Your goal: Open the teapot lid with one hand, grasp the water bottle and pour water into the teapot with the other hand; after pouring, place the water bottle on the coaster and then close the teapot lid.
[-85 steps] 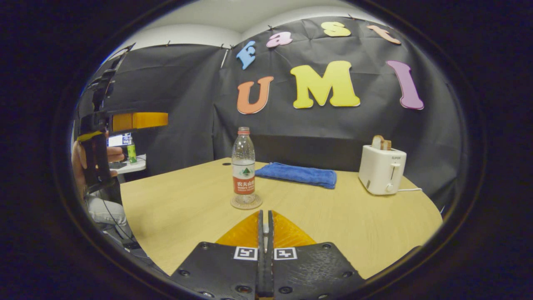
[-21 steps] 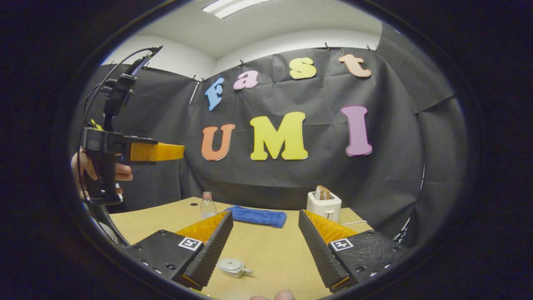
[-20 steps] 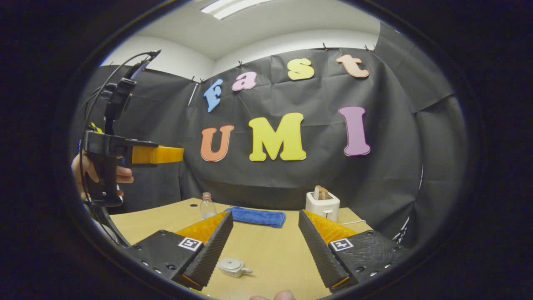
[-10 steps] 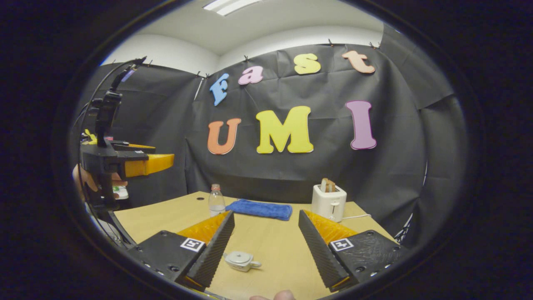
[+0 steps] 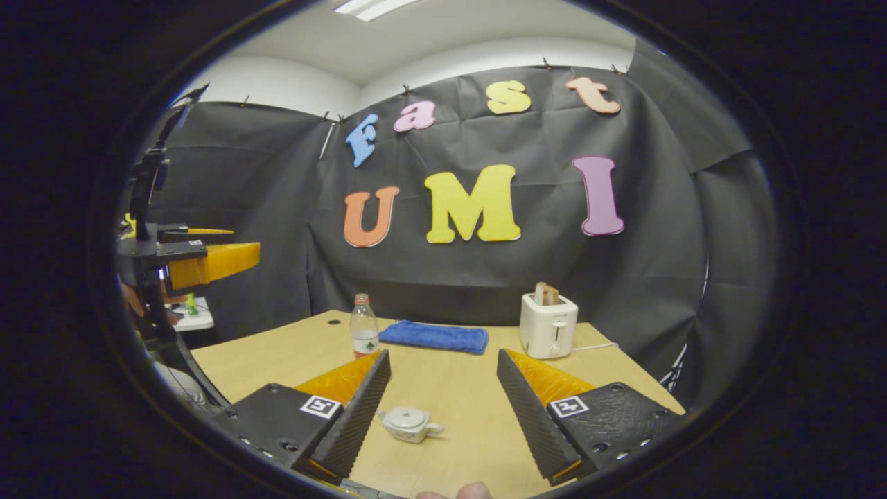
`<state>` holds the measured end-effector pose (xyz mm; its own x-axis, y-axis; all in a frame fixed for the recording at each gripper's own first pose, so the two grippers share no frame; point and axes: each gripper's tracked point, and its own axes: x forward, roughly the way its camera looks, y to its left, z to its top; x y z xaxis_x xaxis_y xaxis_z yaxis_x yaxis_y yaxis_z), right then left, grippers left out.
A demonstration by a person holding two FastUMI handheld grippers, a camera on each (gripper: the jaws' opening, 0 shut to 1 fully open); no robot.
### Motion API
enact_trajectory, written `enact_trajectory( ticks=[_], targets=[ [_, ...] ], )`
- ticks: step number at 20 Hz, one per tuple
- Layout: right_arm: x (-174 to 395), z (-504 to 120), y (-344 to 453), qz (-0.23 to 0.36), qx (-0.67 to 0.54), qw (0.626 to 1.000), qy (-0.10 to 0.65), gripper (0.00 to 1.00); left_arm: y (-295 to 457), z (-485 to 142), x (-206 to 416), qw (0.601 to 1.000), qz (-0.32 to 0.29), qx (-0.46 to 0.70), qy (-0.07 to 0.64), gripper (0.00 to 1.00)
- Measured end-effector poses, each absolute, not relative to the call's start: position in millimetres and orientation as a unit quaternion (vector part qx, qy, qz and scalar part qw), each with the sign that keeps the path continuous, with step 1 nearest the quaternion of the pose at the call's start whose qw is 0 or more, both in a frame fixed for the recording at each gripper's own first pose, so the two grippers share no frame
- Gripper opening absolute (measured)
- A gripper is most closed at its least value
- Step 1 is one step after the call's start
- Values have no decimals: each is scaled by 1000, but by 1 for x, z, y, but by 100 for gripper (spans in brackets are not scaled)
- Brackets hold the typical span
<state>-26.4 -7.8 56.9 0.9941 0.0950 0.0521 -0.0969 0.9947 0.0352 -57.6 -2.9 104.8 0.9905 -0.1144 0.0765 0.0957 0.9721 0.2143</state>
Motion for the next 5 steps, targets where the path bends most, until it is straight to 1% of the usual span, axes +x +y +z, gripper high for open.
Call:
enact_trajectory(
  ticks=[5],
  targets=[
    [-30,71,-3,44,12,998,-42,94,2,107,-60,993,-43,94,-50,96]
  ],
)
